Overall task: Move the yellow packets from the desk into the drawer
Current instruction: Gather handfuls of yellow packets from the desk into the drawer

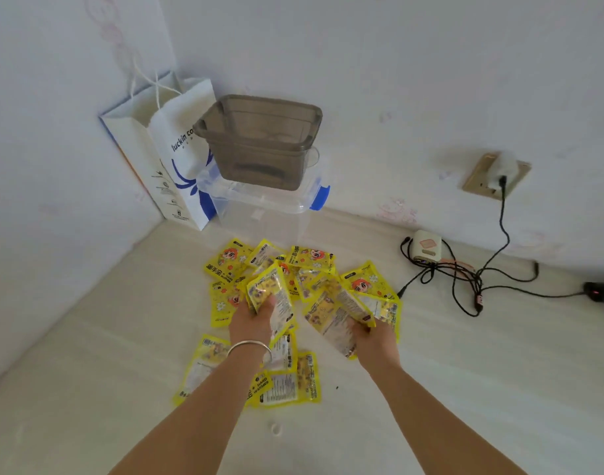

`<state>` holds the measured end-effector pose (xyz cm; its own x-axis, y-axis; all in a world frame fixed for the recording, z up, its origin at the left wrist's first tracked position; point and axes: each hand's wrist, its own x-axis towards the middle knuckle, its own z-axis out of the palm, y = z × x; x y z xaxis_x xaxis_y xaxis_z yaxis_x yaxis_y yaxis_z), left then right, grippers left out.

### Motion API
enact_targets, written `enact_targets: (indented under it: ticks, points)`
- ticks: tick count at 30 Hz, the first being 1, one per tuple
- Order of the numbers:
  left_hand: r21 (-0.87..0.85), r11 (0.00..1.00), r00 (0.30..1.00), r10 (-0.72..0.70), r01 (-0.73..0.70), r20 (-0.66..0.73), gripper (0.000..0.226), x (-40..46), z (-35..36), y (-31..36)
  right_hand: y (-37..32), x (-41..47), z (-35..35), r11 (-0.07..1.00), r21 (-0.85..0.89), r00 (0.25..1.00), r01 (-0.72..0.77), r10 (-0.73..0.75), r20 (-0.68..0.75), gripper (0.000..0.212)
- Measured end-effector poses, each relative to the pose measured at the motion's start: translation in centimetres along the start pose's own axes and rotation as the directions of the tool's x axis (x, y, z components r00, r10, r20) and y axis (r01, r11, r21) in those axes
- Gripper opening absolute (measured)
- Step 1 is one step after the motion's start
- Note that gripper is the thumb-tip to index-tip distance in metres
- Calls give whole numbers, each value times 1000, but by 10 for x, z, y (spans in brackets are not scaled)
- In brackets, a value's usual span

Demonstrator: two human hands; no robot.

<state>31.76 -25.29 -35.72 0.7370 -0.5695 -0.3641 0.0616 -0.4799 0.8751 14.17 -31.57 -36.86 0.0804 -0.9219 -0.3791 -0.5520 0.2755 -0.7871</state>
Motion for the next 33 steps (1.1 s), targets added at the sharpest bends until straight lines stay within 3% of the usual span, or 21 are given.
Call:
enact_targets:
  ticks: [7, 12, 17, 22, 25, 29, 33]
  points:
    - [-56, 998, 926, -4, 27, 377, 39, -73, 68, 9, 37, -50, -73, 938, 305, 963, -163, 218, -158, 29]
    - [-21, 1000, 794, 25, -16, 607, 37, -148, 134, 9, 89, -91, -138, 865, 471, 904, -171, 328, -274, 20]
    - [39, 997, 635, 11, -64, 772, 23, -227, 195, 4, 155, -130, -203, 751, 642, 804, -156, 474, -359, 25]
    - [121, 987, 529, -50, -101, 847, 27, -298, 267, -20, 230, -160, -263, 658, 746, 723, -104, 565, -397, 19]
    - [181, 983, 474, -141, -40, 869, 11, -344, 307, -43, 278, -177, -296, 581, 806, 662, -114, 649, -375, 20]
    - [278, 959, 390, -274, 48, 879, 14, -405, 355, -74, 344, -198, -340, 511, 851, 596, -120, 722, -350, 15]
    - [353, 935, 340, -320, -39, 884, 18, -455, 400, -110, 401, -217, -370, 456, 875, 532, -163, 788, -312, 19]
